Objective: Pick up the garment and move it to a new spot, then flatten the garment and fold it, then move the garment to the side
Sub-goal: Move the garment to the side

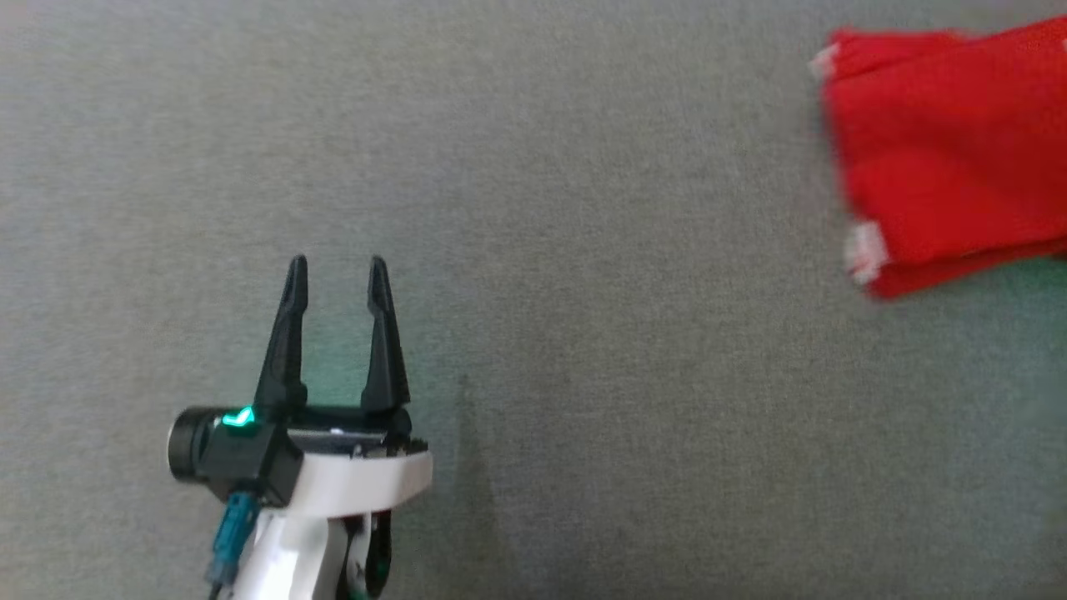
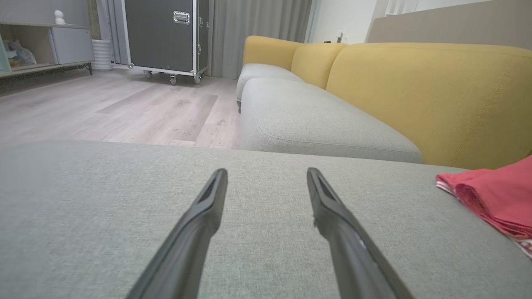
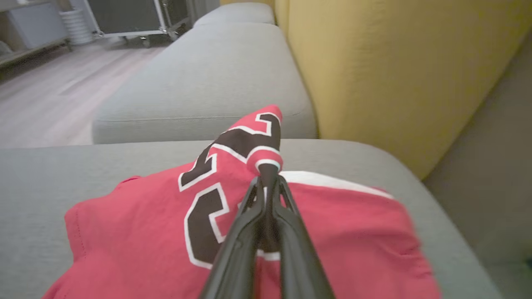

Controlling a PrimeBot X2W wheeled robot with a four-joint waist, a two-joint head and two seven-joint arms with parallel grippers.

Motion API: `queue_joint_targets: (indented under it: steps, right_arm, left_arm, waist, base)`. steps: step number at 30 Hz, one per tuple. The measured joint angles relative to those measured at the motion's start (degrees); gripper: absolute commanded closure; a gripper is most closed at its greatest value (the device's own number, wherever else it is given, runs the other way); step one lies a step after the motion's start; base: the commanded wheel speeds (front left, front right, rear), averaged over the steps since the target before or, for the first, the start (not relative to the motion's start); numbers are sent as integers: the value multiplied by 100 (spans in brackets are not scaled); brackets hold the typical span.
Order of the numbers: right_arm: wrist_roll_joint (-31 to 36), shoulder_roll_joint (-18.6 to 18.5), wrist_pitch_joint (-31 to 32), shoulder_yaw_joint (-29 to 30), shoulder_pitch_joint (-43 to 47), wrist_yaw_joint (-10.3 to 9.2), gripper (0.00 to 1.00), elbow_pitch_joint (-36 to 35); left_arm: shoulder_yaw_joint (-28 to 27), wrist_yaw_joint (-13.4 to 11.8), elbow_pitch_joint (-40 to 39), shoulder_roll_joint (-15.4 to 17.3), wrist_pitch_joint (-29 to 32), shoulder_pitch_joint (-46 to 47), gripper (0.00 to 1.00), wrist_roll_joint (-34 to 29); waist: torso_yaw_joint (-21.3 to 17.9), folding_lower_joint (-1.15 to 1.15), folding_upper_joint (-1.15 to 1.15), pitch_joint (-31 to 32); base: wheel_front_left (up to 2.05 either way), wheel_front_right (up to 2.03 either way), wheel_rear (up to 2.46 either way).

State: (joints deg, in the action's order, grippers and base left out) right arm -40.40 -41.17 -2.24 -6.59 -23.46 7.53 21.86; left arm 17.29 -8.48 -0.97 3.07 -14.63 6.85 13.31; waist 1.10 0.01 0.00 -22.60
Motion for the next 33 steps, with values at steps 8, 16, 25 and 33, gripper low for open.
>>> queue_joint_targets:
  steps: [8,16,25,33]
  right_arm:
    - [249,-734,501,1316,363,0,0,-378]
    - [854,200,687,1503,928,0,0,-1014]
    - [1323,1629,62,542,1258,0,0,-784]
    - [1501,2632,-1174,-449,1434,0,0,-89]
  left_arm:
    - [14,42,77,-9,-1,241,0,65]
    - [38,100,277,-10,-1,235,0,133]
    - [110,194,487,-10,0,-205,0,131]
    - [-176,201,578,-8,0,-900,0,101]
  waist:
    - [-98,0,0,-345]
    - [28,-2,0,2]
    - [286,-2,0,721]
    - [549,-3,0,1577]
  base:
    - [0,0,0]
    - [0,0,0]
    - [0,0,0]
    - [0,0,0]
